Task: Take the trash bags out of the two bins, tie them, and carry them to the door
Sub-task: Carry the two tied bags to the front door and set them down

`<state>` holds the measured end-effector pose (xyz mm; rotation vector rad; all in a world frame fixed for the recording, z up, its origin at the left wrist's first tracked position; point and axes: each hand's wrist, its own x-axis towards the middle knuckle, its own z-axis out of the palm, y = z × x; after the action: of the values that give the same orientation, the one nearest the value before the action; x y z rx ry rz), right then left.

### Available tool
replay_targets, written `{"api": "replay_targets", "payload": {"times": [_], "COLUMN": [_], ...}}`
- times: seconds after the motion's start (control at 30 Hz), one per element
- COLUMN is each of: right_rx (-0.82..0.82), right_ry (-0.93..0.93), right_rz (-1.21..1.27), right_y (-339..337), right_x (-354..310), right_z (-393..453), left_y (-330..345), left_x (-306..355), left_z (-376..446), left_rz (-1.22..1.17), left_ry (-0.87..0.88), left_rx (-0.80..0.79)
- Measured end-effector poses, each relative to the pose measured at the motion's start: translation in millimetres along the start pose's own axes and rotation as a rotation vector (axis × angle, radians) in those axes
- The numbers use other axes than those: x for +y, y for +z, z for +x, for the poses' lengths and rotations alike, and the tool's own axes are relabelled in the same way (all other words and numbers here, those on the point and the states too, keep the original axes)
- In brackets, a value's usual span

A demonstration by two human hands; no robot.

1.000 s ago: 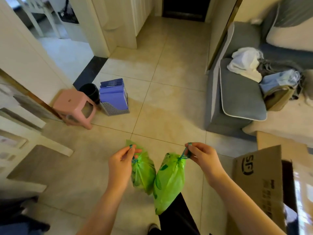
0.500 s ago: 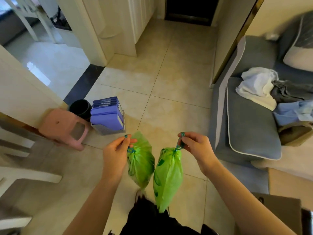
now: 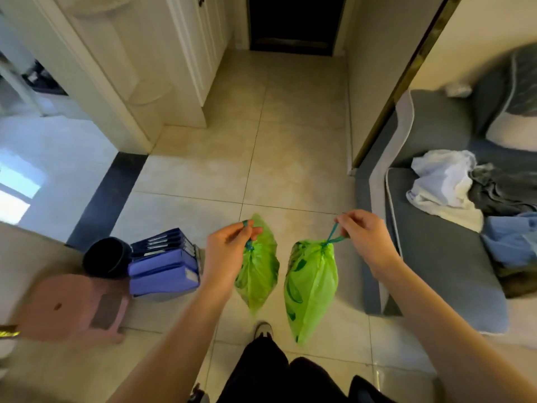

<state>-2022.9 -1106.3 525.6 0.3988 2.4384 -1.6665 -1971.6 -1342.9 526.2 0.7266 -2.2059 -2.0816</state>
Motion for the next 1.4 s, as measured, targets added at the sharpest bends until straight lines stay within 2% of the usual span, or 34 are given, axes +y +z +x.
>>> {"api": "replay_targets", "payload": {"times": [0.2,0.37,0.77,1.13,1.4], "right_rx": [0.011,0.031,-0.094,-0.029,0.013], "right_ry": [-0.029,-0.053,-0.083,-0.1,-0.087], "right_rz": [-0.041,-0.087,-0.183,-0.253,-0.172], "right_y": [3,6,-1,2,8], "right_x": [-49,-77,-166,-239,-313], "right_z": [117,231,484,715,879], "left_y": [41,78,172,244,303], "left_x": [52,84,167,236,293], "left_z": [126,235,444,664,825], "left_rz": [0.034,-0.002,0.033,0.077,0.034], "left_ry": [0.022,0.03,0.024,0.093,0.088], "left_rx": [-0.064,-0.025,0.023,-0.058,-0.086]}}
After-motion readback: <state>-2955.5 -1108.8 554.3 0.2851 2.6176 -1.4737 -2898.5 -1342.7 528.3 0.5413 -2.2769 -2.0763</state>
